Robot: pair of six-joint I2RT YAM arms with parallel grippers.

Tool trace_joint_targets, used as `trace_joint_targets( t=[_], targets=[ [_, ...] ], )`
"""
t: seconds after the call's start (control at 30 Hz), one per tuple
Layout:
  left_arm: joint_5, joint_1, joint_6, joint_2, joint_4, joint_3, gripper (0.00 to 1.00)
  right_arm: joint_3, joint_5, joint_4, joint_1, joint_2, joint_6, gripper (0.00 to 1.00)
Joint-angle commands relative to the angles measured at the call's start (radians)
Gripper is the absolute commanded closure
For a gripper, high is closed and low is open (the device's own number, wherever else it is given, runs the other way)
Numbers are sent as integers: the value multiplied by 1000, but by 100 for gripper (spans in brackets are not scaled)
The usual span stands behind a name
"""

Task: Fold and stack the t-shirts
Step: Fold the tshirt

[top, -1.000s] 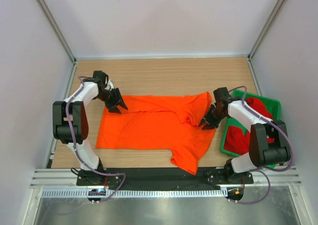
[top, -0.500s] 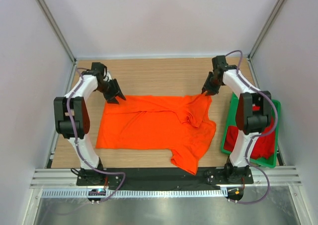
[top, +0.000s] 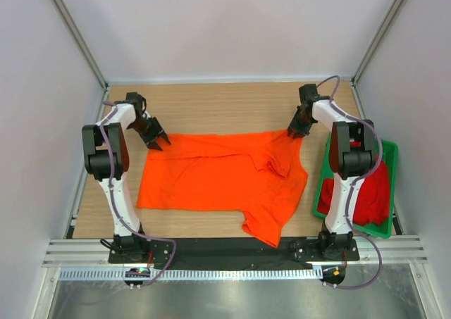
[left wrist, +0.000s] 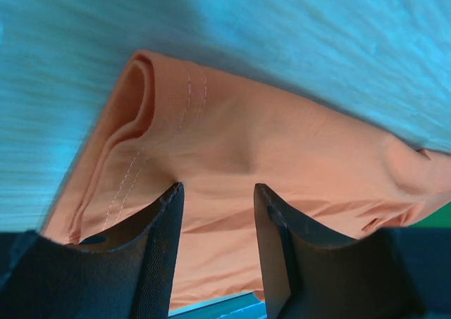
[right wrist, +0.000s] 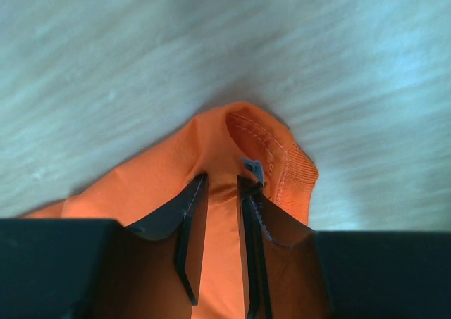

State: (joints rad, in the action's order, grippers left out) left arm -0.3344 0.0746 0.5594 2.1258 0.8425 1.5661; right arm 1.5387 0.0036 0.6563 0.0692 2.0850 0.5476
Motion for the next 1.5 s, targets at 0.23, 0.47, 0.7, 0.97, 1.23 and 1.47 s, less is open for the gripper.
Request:
trace_joint_targets(
  t=[0.23, 0.47, 0.7, 0.97, 1.23, 1.47],
  targets=[
    [32, 47, 46, 195, -26, 251, 53, 404, 82, 43, -39, 298, -37, 69],
    [-17, 37, 66, 94, -42, 287, 42, 629, 67, 209, -36, 284, -40, 66],
    [-35, 14, 47, -87, -26, 249, 36, 604, 76, 275, 6, 143, -87, 60],
    [-91, -65, 33, -239, -62, 66, 35, 284, -39, 249, 57, -57, -89, 56],
    [-120, -182, 30, -305, -89, -74, 37, -87, -125, 94, 47, -233, 8, 56],
    [-149, -220, 28, -297, -85, -61, 39, -158, -166, 25, 32, -207, 34, 58]
  ],
)
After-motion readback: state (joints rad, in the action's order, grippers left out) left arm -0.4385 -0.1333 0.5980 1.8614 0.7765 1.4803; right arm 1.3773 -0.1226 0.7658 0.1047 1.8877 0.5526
